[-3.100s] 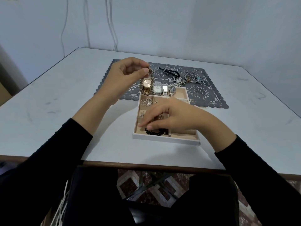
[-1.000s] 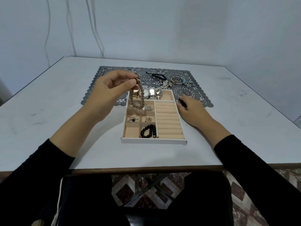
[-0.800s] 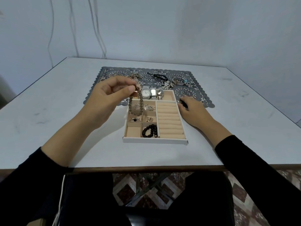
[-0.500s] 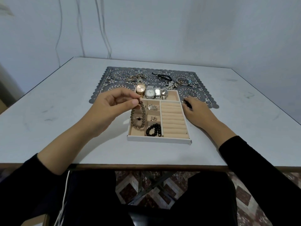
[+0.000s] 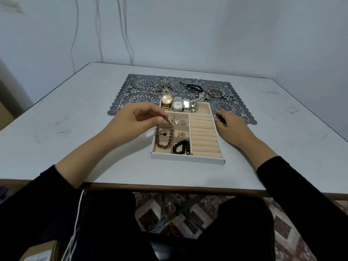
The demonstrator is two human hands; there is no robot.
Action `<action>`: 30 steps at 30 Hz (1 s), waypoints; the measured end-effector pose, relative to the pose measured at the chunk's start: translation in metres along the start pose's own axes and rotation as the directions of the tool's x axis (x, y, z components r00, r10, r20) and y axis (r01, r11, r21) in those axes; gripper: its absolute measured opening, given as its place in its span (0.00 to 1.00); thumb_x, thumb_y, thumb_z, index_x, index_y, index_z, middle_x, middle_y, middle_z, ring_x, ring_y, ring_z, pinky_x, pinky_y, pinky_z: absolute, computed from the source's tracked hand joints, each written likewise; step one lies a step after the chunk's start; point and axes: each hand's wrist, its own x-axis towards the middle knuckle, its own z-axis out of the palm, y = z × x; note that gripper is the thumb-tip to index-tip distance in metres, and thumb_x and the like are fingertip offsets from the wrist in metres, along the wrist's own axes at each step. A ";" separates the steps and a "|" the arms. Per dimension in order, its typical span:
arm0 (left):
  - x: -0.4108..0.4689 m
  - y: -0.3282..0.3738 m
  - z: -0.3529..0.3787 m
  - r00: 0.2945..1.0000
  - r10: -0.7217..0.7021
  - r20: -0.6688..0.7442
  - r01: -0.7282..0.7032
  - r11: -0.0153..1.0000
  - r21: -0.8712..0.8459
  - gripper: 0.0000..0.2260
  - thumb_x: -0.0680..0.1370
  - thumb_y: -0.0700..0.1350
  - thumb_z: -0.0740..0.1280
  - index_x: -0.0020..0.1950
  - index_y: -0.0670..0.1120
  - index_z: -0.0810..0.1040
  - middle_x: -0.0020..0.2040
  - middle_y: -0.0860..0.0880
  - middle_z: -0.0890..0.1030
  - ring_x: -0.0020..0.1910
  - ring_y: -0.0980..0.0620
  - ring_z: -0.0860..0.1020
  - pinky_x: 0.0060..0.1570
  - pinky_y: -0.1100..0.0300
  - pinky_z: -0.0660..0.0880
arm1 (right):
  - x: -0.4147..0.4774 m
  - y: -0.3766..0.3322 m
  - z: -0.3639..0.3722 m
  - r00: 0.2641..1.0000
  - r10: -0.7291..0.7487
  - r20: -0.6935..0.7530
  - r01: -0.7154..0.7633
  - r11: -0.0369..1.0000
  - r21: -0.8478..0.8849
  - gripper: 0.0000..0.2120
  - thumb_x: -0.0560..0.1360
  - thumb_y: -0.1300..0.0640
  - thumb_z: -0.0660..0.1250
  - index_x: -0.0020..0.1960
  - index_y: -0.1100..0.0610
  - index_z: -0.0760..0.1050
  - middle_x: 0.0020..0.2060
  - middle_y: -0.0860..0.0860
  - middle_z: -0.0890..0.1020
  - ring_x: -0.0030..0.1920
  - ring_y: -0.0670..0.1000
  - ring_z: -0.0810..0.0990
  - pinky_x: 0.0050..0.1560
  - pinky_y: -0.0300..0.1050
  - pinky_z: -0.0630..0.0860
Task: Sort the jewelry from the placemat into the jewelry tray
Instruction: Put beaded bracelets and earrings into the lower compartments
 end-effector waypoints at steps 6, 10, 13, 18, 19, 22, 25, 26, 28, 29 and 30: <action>0.010 0.000 -0.003 0.995 -0.029 -0.092 0.050 0.972 0.230 0.06 0.75 0.41 0.72 0.48 0.51 0.84 0.43 0.56 0.85 0.45 0.59 0.83 0.50 0.62 0.79 | 0.000 0.000 0.000 1.000 0.005 0.009 -0.005 1.000 -0.005 0.12 0.81 0.52 0.56 0.48 0.60 0.72 0.43 0.54 0.76 0.45 0.53 0.72 0.41 0.44 0.61; 0.014 0.001 -0.006 0.995 -0.083 -0.050 0.091 0.978 0.187 0.07 0.75 0.39 0.72 0.46 0.53 0.84 0.41 0.57 0.85 0.43 0.56 0.83 0.44 0.65 0.75 | 0.000 -0.001 -0.001 1.000 0.007 0.011 -0.006 1.000 -0.009 0.14 0.81 0.52 0.57 0.54 0.61 0.74 0.48 0.55 0.78 0.48 0.54 0.73 0.44 0.44 0.64; 0.014 0.001 -0.008 0.995 -0.096 0.031 0.093 0.993 0.075 0.07 0.75 0.39 0.72 0.49 0.50 0.84 0.44 0.53 0.86 0.46 0.52 0.84 0.50 0.61 0.79 | 0.000 -0.001 -0.001 1.000 0.005 0.010 -0.005 1.000 -0.010 0.14 0.81 0.52 0.57 0.56 0.61 0.74 0.49 0.56 0.78 0.49 0.54 0.74 0.44 0.44 0.64; 0.011 -0.001 -0.008 0.971 -0.114 0.209 0.131 0.989 -0.067 0.08 0.73 0.39 0.70 0.51 0.45 0.83 0.45 0.50 0.86 0.47 0.54 0.84 0.48 0.65 0.79 | -0.001 -0.001 -0.002 1.000 0.002 0.008 -0.002 1.000 0.006 0.13 0.81 0.52 0.57 0.53 0.61 0.74 0.47 0.56 0.78 0.47 0.54 0.73 0.43 0.44 0.63; 0.010 -0.001 -0.008 0.967 -0.117 0.227 0.137 0.988 -0.071 0.09 0.72 0.40 0.71 0.51 0.45 0.83 0.46 0.49 0.86 0.46 0.54 0.84 0.47 0.66 0.78 | -0.002 -0.002 -0.002 1.000 0.004 0.006 -0.004 1.000 0.012 0.13 0.81 0.52 0.57 0.52 0.61 0.74 0.46 0.56 0.78 0.47 0.54 0.73 0.42 0.44 0.63; 0.008 -0.004 -0.005 0.964 -0.124 0.237 0.140 0.989 -0.053 0.11 0.70 0.43 0.73 0.51 0.44 0.83 0.47 0.46 0.86 0.43 0.51 0.83 0.46 0.64 0.78 | -0.003 -0.003 -0.003 1.000 0.010 0.007 -0.010 1.000 0.016 0.13 0.81 0.53 0.57 0.53 0.62 0.74 0.46 0.56 0.78 0.47 0.54 0.73 0.43 0.44 0.64; 0.005 -0.003 0.003 0.971 -0.127 0.203 0.134 0.991 -0.020 0.07 0.71 0.40 0.74 0.49 0.44 0.84 0.47 0.46 0.86 0.39 0.53 0.82 0.43 0.66 0.77 | -0.003 -0.003 -0.004 1.000 0.009 0.014 -0.009 1.000 0.015 0.13 0.81 0.52 0.57 0.55 0.61 0.74 0.48 0.56 0.78 0.48 0.54 0.73 0.44 0.44 0.65; 0.004 -0.002 0.006 0.977 -0.110 0.183 0.107 0.994 0.024 0.06 0.72 0.39 0.75 0.48 0.45 0.84 0.47 0.48 0.86 0.40 0.54 0.82 0.43 0.67 0.77 | -0.003 -0.003 -0.004 1.000 0.010 0.016 -0.010 1.000 0.014 0.13 0.81 0.52 0.57 0.55 0.61 0.74 0.48 0.56 0.78 0.48 0.54 0.73 0.44 0.44 0.65; 0.002 -0.002 0.010 0.986 -0.058 0.158 0.041 0.993 0.114 0.06 0.71 0.39 0.76 0.46 0.46 0.84 0.46 0.51 0.86 0.42 0.53 0.83 0.46 0.67 0.78 | -0.002 -0.002 -0.004 1.000 0.010 0.017 -0.010 1.000 0.015 0.13 0.81 0.52 0.57 0.54 0.61 0.74 0.48 0.56 0.78 0.48 0.53 0.73 0.44 0.44 0.65; 0.001 -0.002 0.010 0.987 -0.033 0.156 0.010 0.989 0.148 0.06 0.71 0.39 0.76 0.45 0.47 0.84 0.45 0.53 0.85 0.43 0.54 0.83 0.47 0.67 0.78 | -0.002 -0.002 -0.004 1.000 0.011 0.018 -0.012 1.000 0.016 0.13 0.81 0.52 0.57 0.55 0.61 0.74 0.49 0.56 0.78 0.48 0.53 0.73 0.44 0.44 0.65; 0.001 -0.002 0.010 0.987 -0.007 0.159 -0.021 0.983 0.180 0.06 0.70 0.39 0.77 0.45 0.47 0.84 0.44 0.56 0.85 0.43 0.55 0.82 0.46 0.67 0.78 | -0.002 -0.002 -0.004 1.000 0.013 0.019 -0.013 1.000 0.017 0.13 0.81 0.52 0.57 0.55 0.60 0.74 0.49 0.56 0.78 0.49 0.53 0.73 0.44 0.44 0.64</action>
